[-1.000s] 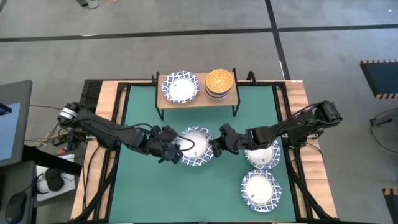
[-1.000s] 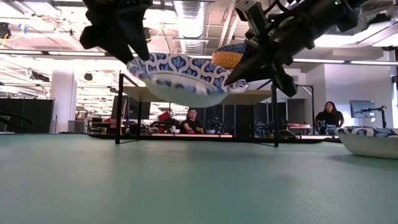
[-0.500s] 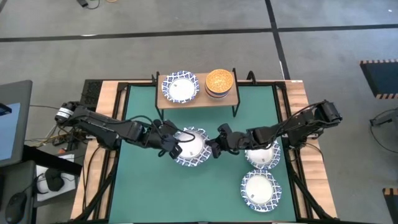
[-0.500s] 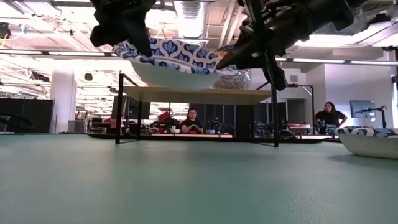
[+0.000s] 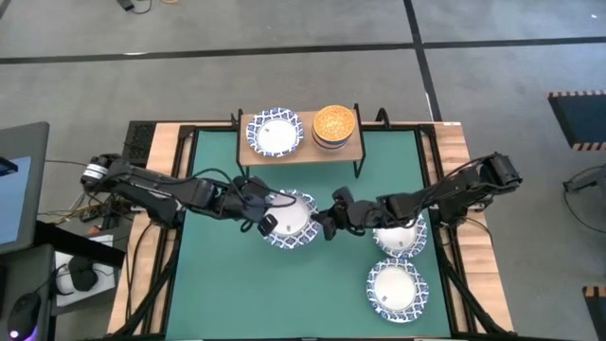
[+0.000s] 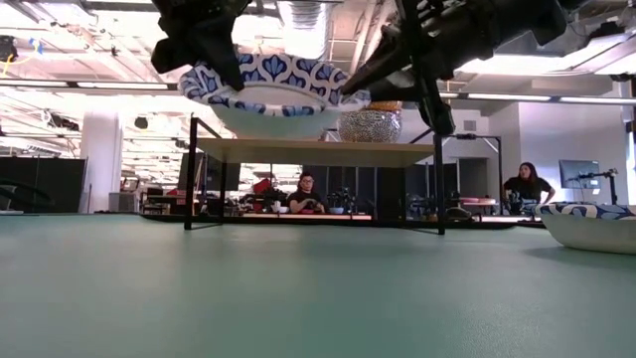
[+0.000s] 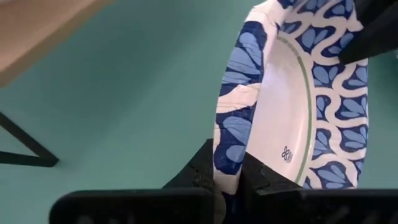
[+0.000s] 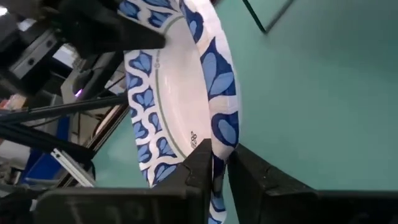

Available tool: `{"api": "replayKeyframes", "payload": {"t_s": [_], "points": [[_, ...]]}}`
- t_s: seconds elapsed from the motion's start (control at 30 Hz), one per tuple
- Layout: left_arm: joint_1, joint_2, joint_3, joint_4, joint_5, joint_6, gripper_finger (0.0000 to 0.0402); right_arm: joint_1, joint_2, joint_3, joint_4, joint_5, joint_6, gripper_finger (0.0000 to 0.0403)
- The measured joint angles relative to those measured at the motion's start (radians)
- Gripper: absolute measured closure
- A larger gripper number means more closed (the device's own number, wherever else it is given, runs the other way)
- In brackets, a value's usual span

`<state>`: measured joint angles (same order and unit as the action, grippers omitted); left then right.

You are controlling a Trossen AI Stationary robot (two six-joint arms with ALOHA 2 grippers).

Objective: Place and stack bowls onto a shelf
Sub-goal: Stack the white bowl on top of the white bowl on the shelf

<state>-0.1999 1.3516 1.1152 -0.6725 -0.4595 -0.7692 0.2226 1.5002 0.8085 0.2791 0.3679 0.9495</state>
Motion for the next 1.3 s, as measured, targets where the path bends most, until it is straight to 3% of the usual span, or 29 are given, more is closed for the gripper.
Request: {"api": "replayKeyframes", "payload": {"t_s": [0.13, 0.37, 0.57, 0.77, 0.97, 1.2, 1.3], "points": [[0.016, -0.06, 0.0, -0.012, -0.03, -0.005, 0.0399, -0.007, -0.058, 0.0, 0.002, 0.006, -0.101, 0.0311], [0.076, -0.223, 0.0, -0.052, -0.173, -0.024, 0.04, -0.065, -0.255, 0.0, 0.01, 0.005, -0.368, 0.0289], [0.178, -0.349, 0.0, -0.031, -0.306, -0.037, 0.04, -0.148, -0.447, 0.001, -0.004, -0.031, -0.559, 0.0284], [0.325, -0.392, 0.0, 0.066, -0.391, -0.018, 0.04, -0.219, -0.575, 0.001, -0.062, -0.053, -0.621, 0.0284], [0.474, -0.333, 0.002, 0.22, -0.322, 0.126, 0.04, -0.274, -0.641, 0.0, -0.186, -0.056, -0.643, 0.0284], [0.659, -0.211, 0.001, 0.241, -0.074, 0.083, 0.04, -0.312, -0.693, 0.0, -0.286, -0.083, -0.66, 0.0284], [0.711, -0.172, 0.001, 0.239, -0.018, 0.041, 0.04, -0.312, -0.714, 0.0, -0.327, -0.084, -0.66, 0.0284]]}}
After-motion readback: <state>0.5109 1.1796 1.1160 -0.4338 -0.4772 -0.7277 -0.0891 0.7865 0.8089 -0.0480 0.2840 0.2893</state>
